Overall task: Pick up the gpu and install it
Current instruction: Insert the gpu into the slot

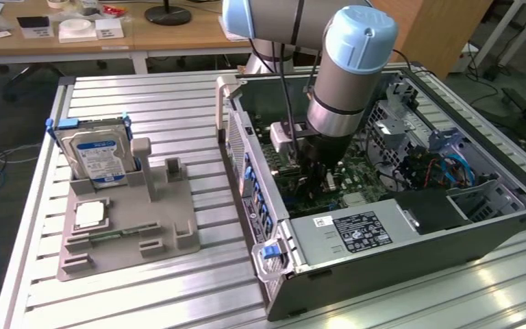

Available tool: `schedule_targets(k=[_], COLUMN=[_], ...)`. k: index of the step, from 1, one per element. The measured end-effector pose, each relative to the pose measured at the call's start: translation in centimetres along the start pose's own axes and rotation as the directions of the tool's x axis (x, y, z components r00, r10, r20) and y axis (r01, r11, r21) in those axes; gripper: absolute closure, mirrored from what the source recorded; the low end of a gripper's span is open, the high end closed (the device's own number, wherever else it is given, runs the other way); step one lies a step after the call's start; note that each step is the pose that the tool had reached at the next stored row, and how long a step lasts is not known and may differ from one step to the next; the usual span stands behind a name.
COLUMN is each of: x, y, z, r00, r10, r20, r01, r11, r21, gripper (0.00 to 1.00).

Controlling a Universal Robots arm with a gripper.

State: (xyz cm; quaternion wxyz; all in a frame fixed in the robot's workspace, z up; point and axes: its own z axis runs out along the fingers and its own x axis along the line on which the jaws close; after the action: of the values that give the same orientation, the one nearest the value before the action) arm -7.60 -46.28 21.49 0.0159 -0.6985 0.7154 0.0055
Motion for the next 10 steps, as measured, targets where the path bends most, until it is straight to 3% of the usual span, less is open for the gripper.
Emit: schedule_targets(k=[5, 10], x=[-0.1, -0.1], y=[-0.02, -0.04], z=[-1.3, -2.44], r00=[1.0, 1.0], r10=[0.0, 0.0], r20=[0.0003, 0.0005], r01=[0.0, 0.0], r11=[1.0, 0.9999], r21=[0.0092, 0.0143], gripper=[0.58, 0.58])
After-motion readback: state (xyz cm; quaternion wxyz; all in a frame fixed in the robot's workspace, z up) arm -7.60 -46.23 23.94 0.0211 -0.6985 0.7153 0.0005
